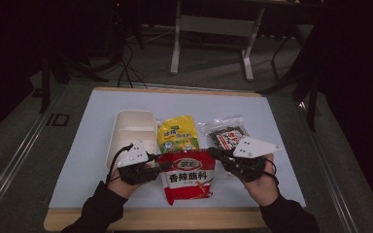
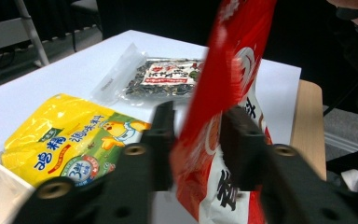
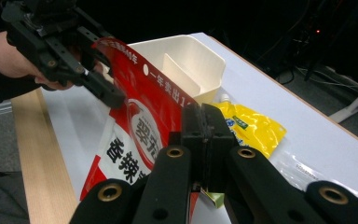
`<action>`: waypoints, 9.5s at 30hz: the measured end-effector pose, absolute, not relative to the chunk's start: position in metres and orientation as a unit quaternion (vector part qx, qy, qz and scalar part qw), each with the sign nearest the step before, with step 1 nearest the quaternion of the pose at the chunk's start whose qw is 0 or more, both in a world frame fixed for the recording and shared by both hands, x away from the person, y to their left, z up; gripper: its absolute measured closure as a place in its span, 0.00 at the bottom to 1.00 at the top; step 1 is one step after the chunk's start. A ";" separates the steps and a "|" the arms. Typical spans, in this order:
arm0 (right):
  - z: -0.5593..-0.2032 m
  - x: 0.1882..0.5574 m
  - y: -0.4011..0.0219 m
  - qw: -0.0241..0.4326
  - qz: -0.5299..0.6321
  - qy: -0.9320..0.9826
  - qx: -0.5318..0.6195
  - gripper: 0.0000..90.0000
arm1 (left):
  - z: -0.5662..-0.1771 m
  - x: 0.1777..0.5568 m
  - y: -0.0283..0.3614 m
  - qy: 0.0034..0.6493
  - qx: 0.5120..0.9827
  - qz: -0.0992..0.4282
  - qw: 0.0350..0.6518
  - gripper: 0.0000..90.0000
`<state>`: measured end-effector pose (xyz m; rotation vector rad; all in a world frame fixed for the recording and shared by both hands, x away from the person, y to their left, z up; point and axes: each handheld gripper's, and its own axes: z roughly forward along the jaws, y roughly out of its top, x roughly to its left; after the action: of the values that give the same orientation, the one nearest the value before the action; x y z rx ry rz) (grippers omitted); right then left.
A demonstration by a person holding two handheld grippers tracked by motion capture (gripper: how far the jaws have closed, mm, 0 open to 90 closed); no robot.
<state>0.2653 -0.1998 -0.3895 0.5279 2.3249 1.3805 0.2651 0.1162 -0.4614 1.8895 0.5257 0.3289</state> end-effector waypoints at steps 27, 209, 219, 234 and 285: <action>-0.393 0.272 -0.213 0.124 0.512 0.837 0.144 0.69 | -0.420 0.240 0.104 0.148 0.791 0.116 0.582 1.00; -0.422 0.417 -0.208 0.163 0.499 0.819 0.233 0.66 | -0.531 0.213 0.064 0.191 0.802 0.101 0.557 0.02; -0.444 0.417 -0.268 0.198 0.480 0.801 0.298 0.84 | -0.532 0.213 0.064 0.189 0.803 0.102 0.556 0.02; -0.498 0.425 -0.329 0.242 0.420 0.796 0.363 1.00 | -0.533 0.213 0.063 0.188 0.805 0.100 0.554 0.02; -0.543 0.371 -0.316 0.229 0.340 0.836 0.365 1.00 | -0.533 0.213 0.060 0.183 0.806 0.096 0.554 0.02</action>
<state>0.3708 -0.3155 -0.5427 1.0040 2.3017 0.9370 0.2132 0.0603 -0.5332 1.9050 0.4325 0.2261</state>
